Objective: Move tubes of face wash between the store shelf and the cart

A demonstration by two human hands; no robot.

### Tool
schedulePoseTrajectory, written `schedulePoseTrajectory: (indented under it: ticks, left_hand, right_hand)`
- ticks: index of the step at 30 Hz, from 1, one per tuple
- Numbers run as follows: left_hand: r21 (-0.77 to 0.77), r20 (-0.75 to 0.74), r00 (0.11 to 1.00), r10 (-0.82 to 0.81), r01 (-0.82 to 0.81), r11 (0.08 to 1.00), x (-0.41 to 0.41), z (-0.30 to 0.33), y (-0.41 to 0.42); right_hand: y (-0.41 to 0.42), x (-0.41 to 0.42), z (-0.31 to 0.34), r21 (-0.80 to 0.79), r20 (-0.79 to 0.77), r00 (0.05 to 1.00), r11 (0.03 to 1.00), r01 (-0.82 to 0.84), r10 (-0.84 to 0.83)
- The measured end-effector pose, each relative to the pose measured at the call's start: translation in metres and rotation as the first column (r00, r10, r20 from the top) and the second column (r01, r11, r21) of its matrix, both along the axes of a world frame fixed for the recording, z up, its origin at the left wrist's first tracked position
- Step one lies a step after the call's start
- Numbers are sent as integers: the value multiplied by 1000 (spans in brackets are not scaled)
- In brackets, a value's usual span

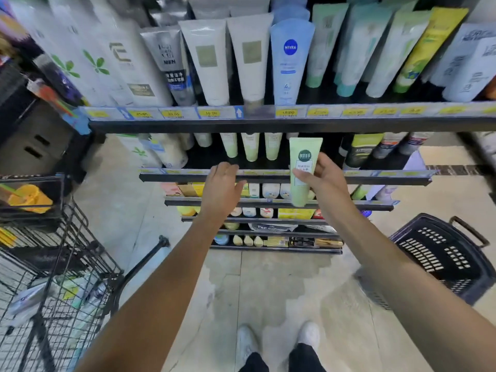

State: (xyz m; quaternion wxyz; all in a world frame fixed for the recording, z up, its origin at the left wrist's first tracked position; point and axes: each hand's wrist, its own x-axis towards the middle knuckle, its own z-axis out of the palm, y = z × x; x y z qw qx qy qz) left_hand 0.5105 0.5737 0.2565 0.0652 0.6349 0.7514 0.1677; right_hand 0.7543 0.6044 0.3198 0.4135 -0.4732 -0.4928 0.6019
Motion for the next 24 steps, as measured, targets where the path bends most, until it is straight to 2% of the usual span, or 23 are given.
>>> schedulePoseTrajectory:
  ticks: [8,13,16,20,24]
  left_hand:
    - [-80,-116,987,-109,100,992,-35,-51,41]
    - [-34,-170,978,-124,120,992,-47,-65,56]
    - [7,-135,983,-125,127,992,-51,-71,60]
    - [59,-110,986,-122,129,990,-54,-78,59]
    - [72,-123,988,-97,107,992,-51,-80,59]
  right_hand:
    - [30,-37,-24,190,147,989,982,8,-36]
    - [48,-48,-37,280,172,983,960,14,-65]
    - [61,-52,-44,322,183,979,946,27,-90]
    - [77,-60,-55,325,217,970,945,31,-107]
    - [86,-66,-72,290,290,956,956,-43,-45]
